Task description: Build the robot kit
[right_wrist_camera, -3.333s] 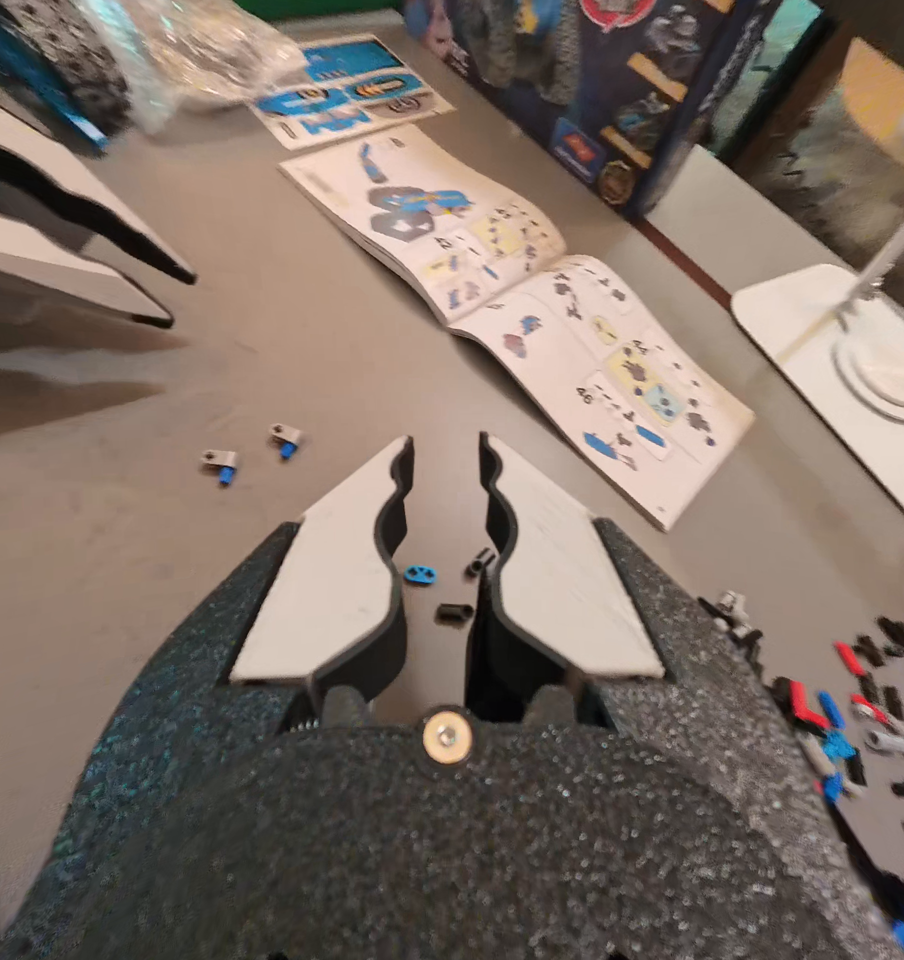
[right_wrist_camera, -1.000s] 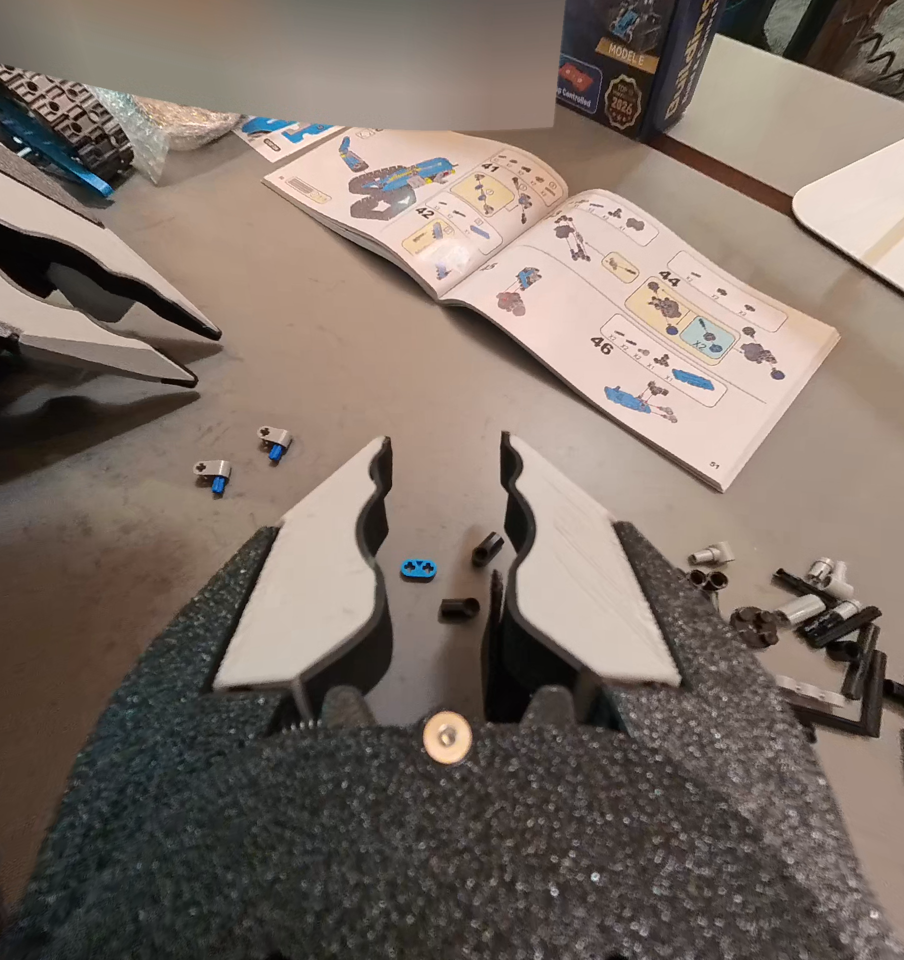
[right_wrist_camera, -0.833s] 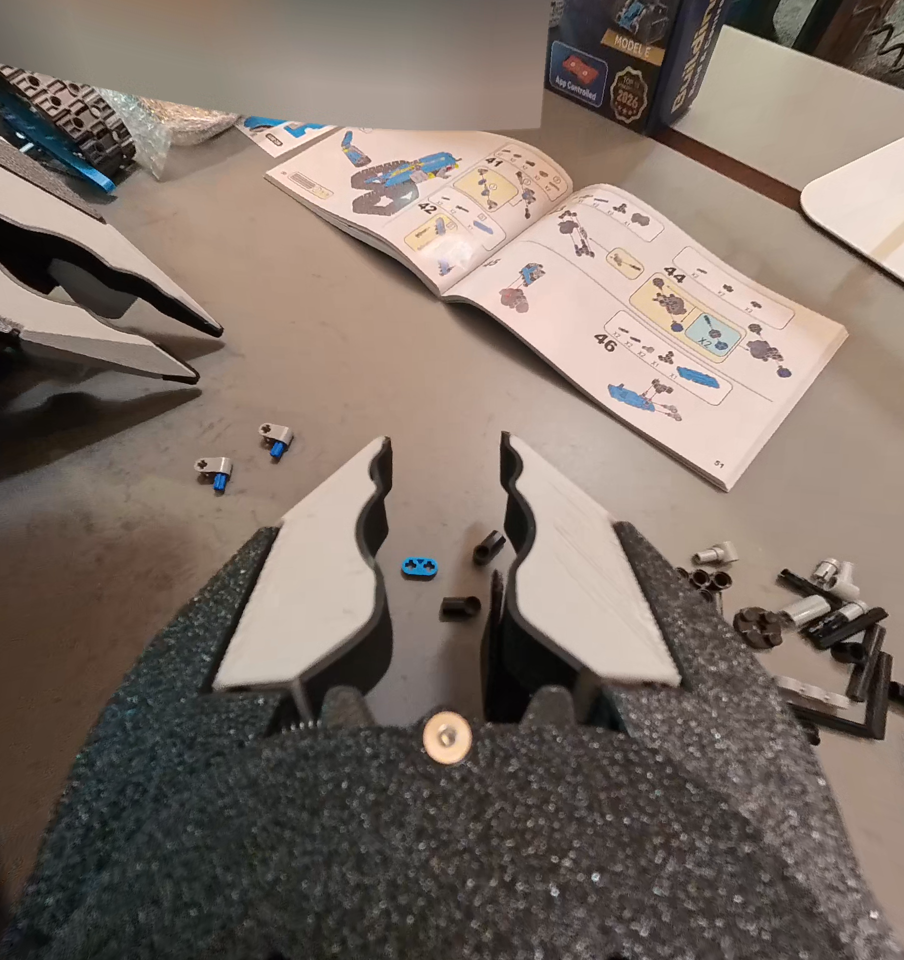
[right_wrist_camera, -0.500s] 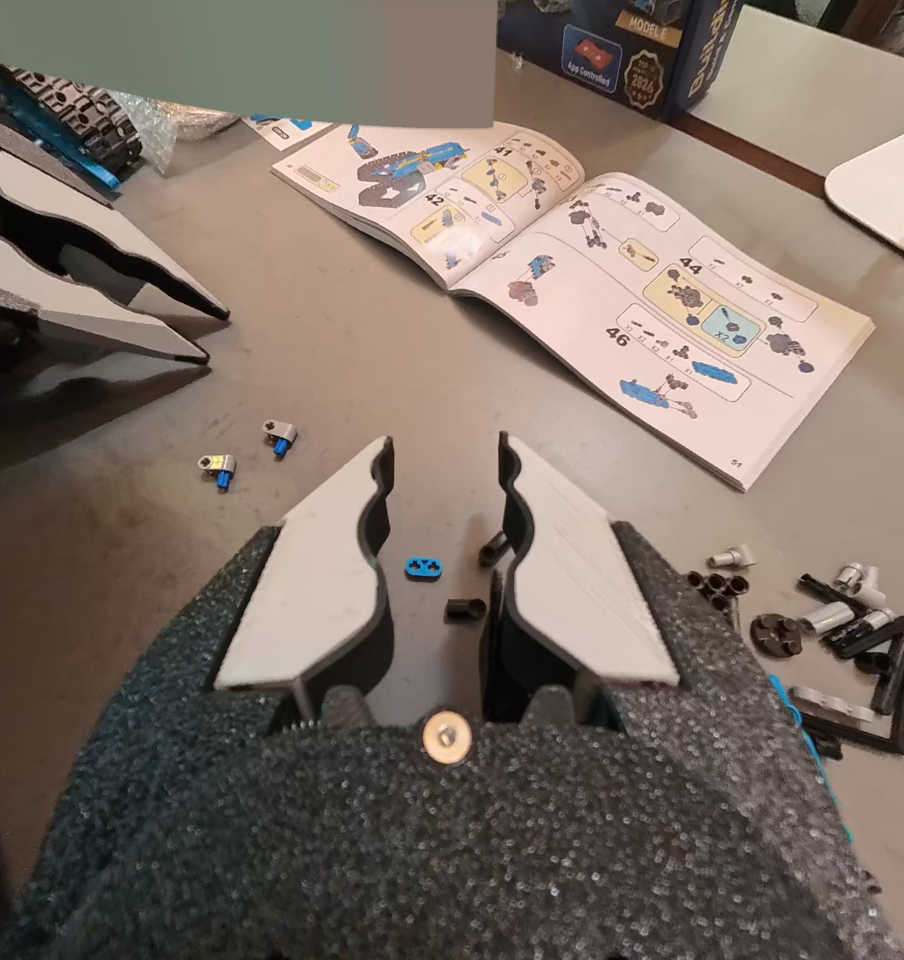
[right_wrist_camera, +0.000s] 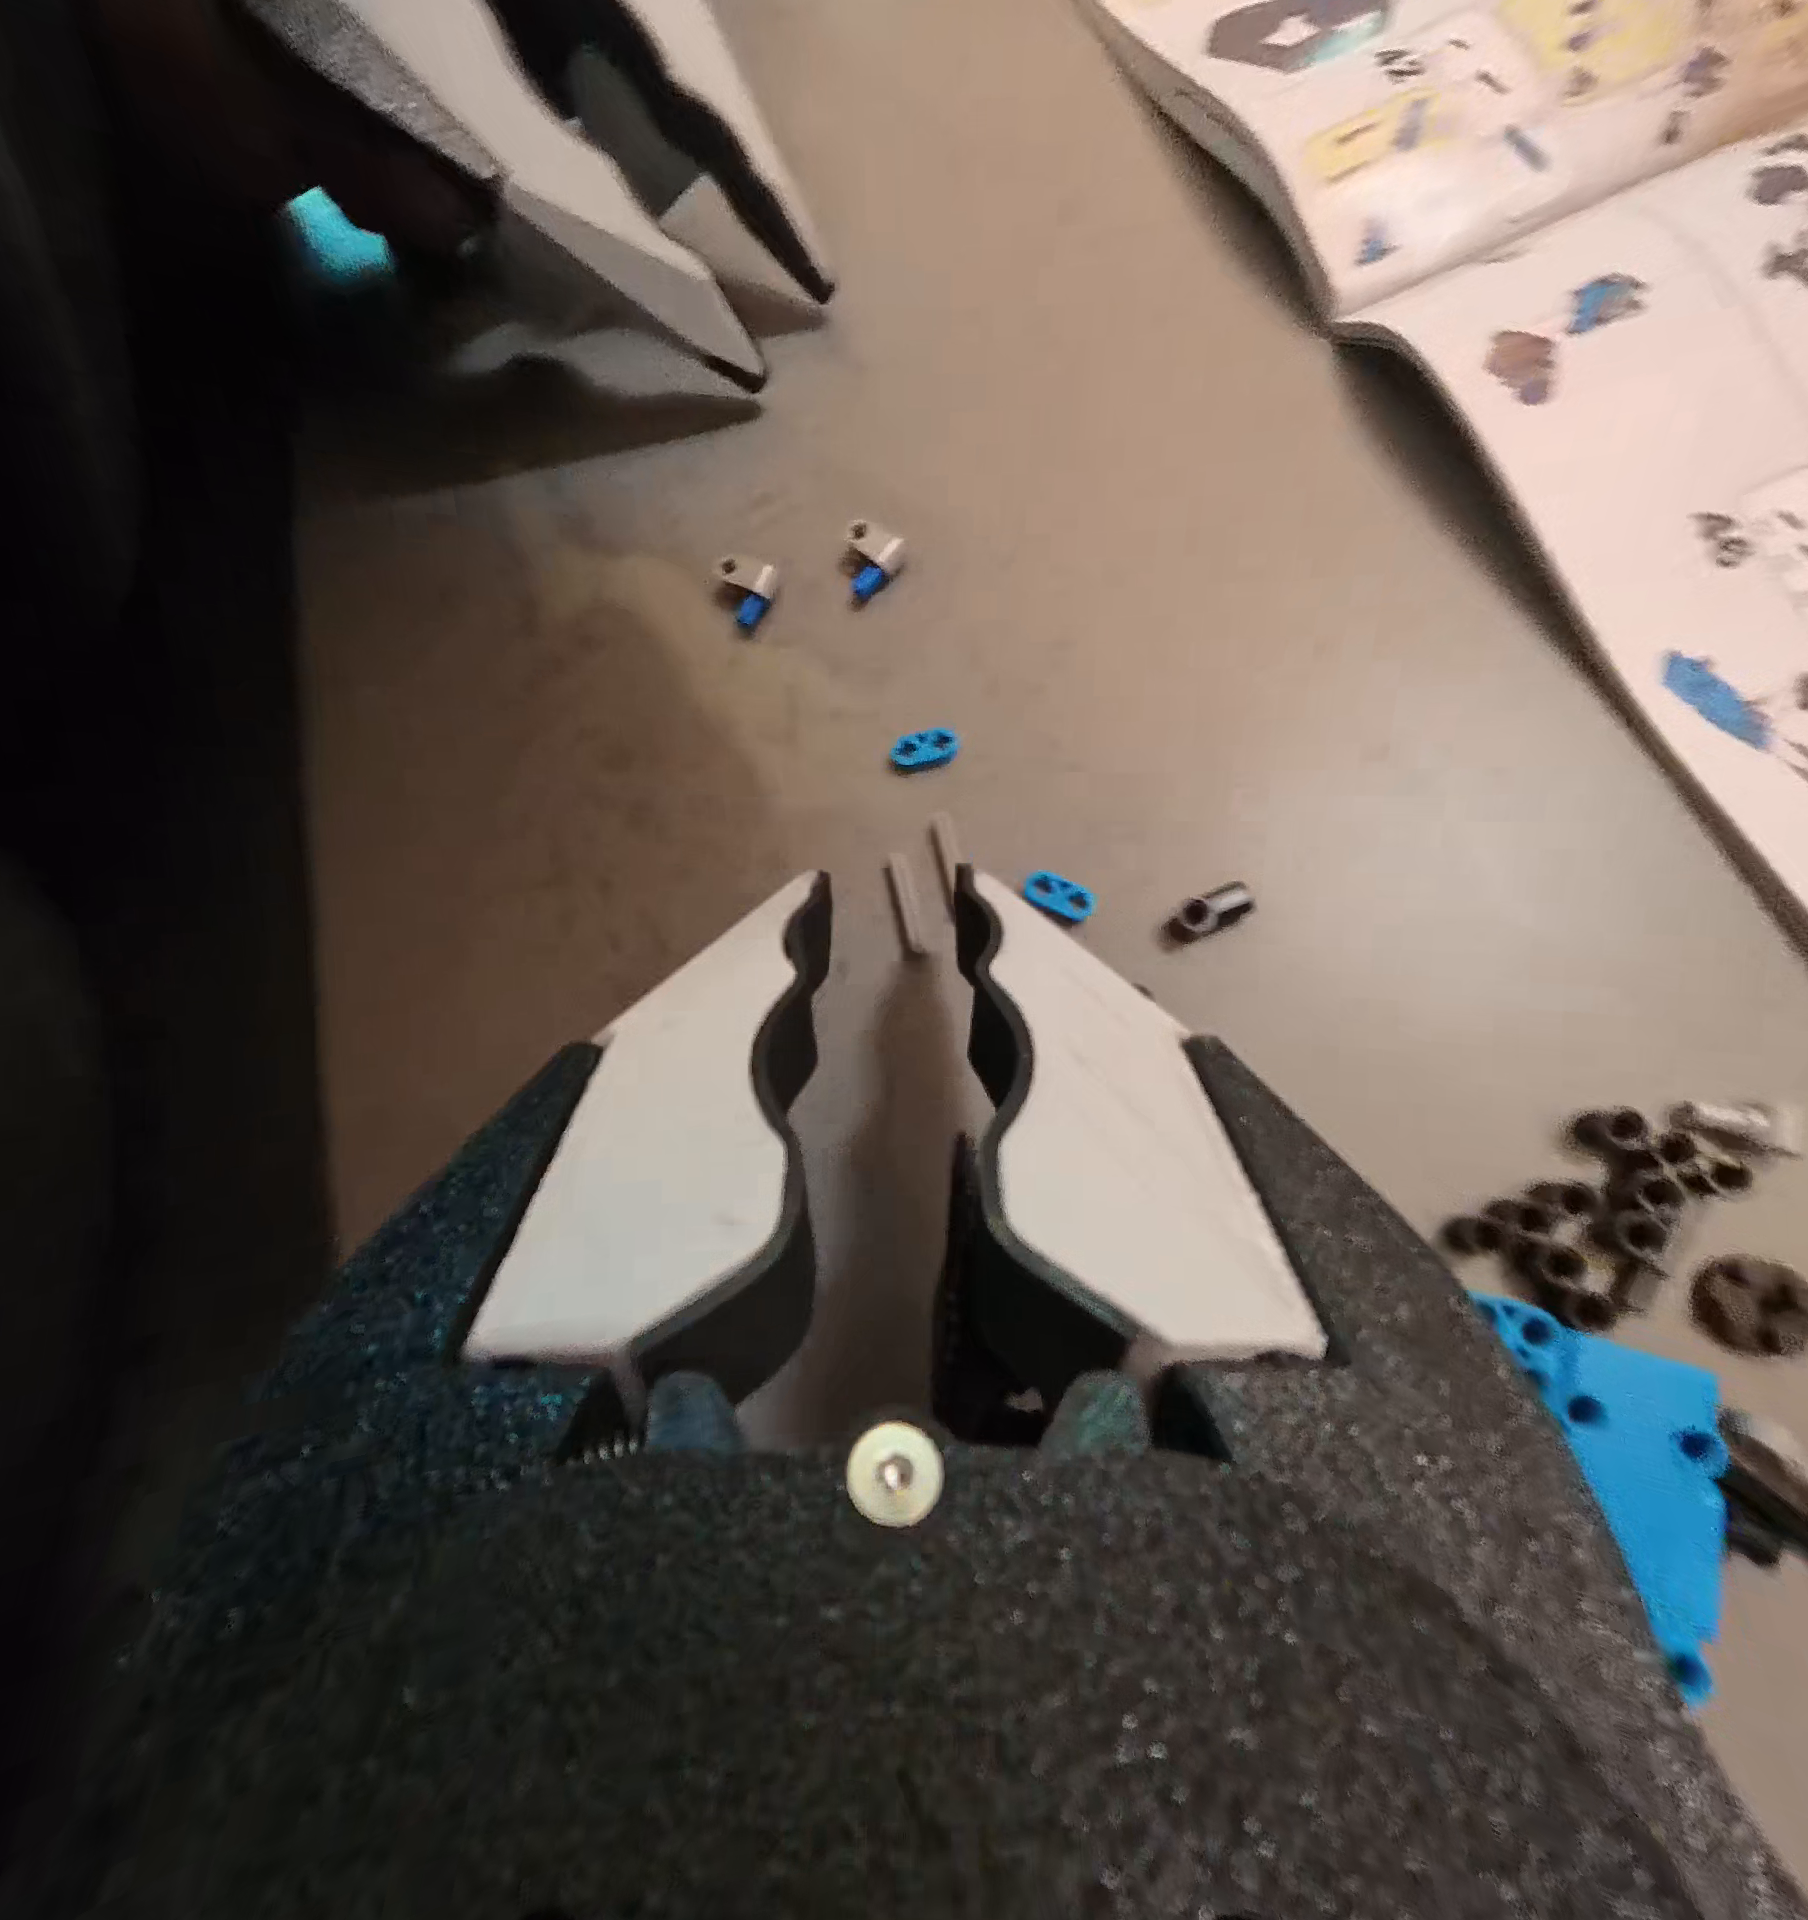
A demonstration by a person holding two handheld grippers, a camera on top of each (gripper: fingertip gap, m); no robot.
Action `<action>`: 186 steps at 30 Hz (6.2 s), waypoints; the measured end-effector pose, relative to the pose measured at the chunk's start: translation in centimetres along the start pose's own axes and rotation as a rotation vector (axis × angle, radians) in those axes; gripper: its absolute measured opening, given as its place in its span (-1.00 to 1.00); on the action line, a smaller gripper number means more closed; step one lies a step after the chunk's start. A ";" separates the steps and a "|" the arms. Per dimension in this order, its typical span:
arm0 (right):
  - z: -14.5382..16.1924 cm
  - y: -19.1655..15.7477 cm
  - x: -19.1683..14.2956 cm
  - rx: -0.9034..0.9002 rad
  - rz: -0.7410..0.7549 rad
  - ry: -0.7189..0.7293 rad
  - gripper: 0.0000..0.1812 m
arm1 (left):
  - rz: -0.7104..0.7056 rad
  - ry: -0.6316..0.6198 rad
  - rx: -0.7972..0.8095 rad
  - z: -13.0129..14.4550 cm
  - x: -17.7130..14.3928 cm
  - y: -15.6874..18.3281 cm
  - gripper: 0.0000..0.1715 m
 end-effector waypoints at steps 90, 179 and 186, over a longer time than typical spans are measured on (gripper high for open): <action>0.5 -0.6 1.7 -0.162 0.086 -0.154 -0.86 | 0.430 0.438 -0.102 -5.7 -6.8 8.6 -0.92; -9.4 -3.3 2.1 0.202 -0.272 0.474 -1.00 | 0.022 0.424 0.403 -8.0 -1.8 6.6 -0.83; -9.4 -3.2 2.7 0.140 -0.186 0.443 -0.99 | -0.106 0.372 0.530 -7.4 -1.1 6.1 -0.98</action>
Point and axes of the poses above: each gripper's, where its closed fingertips meet, x out along the fingers, z out of its underside, y = z × x across the jaws, the point moved 1 cm from there along -x, back along the fingers, and after that the axes turned 6 degrees about -z, right-handed, at the moved point
